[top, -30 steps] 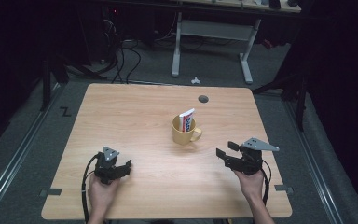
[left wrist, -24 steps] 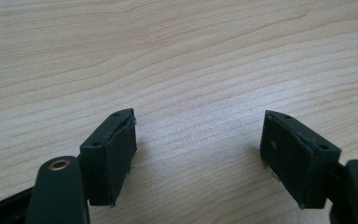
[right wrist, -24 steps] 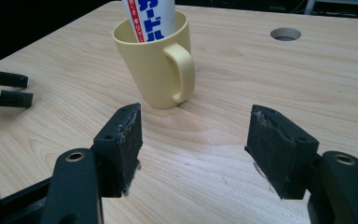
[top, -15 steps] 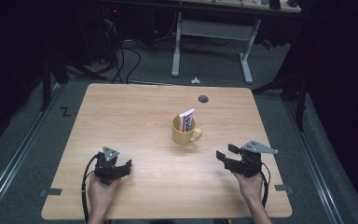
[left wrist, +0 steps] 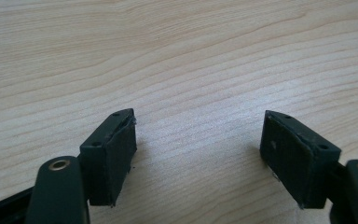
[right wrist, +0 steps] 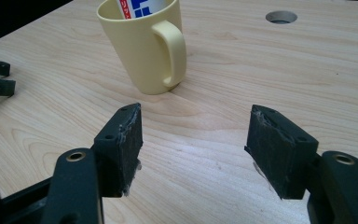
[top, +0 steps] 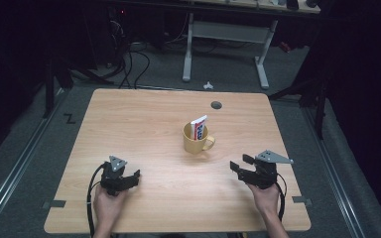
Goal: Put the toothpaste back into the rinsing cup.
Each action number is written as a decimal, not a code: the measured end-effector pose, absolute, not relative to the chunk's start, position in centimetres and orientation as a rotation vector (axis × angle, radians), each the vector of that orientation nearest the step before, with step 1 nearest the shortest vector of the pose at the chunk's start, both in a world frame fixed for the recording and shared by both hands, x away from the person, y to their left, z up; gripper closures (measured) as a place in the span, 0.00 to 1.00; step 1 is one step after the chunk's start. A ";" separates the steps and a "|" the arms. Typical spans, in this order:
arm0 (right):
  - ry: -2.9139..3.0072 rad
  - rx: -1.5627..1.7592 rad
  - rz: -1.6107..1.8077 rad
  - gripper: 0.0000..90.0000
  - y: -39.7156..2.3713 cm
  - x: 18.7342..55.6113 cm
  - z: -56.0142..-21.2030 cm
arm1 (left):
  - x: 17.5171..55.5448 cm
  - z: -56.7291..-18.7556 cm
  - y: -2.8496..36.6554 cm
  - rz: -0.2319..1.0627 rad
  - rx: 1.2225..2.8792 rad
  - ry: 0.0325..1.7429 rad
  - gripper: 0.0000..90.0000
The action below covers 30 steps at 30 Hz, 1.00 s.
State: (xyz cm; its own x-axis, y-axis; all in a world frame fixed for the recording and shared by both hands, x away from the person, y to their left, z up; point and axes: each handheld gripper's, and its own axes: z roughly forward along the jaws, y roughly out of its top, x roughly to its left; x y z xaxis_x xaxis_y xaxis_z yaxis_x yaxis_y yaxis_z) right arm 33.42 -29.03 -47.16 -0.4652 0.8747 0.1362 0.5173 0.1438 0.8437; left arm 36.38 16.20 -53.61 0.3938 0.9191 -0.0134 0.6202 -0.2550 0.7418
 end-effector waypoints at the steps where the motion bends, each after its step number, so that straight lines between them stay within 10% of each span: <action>1: 2.039 1.336 1.249 0.40 -29.0 33.4 -47.2 | 36.4 -53.6 16.2 0.568 1.980 1.314 0.30; 30: 2.051 1.356 1.101 0.40 -28.6 34.8 -49.3 | 36.4 -53.6 16.2 0.568 1.980 1.314 0.30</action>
State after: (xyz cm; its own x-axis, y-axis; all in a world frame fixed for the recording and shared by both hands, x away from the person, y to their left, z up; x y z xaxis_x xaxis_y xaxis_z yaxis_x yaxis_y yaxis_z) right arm 34.82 -28.58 -49.35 -0.4195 0.9057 0.0617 0.5521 0.2006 0.8093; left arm 36.37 16.20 -53.61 0.3939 0.9190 -0.0133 0.6202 -0.2551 0.7418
